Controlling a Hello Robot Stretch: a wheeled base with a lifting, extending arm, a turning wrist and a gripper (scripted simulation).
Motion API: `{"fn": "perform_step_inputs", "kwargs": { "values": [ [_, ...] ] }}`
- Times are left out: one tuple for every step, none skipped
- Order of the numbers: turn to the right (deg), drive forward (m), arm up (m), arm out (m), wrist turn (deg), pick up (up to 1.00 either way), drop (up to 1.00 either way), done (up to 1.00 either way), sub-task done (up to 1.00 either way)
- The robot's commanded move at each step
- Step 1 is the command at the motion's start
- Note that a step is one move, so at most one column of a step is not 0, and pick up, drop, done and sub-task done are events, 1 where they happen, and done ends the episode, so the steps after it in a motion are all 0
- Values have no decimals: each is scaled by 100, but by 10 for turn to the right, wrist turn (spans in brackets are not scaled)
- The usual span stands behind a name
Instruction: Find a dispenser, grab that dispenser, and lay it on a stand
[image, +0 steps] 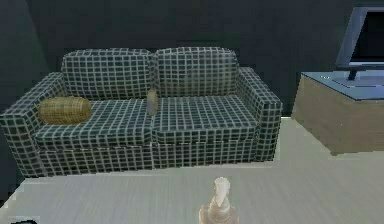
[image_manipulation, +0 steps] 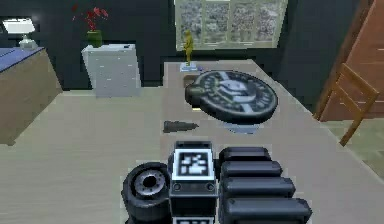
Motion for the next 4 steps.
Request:
{"fn": "perform_step_inputs", "kwargs": {
  "values": [
    [0,30,0,0,0,0,0,0,0],
    [450,0,0,0,0,0,0,0,0],
    [150,0,0,0,0,0,0,0,0],
    [0,100,0,0,0,0,0,0,0]
  ]
}}
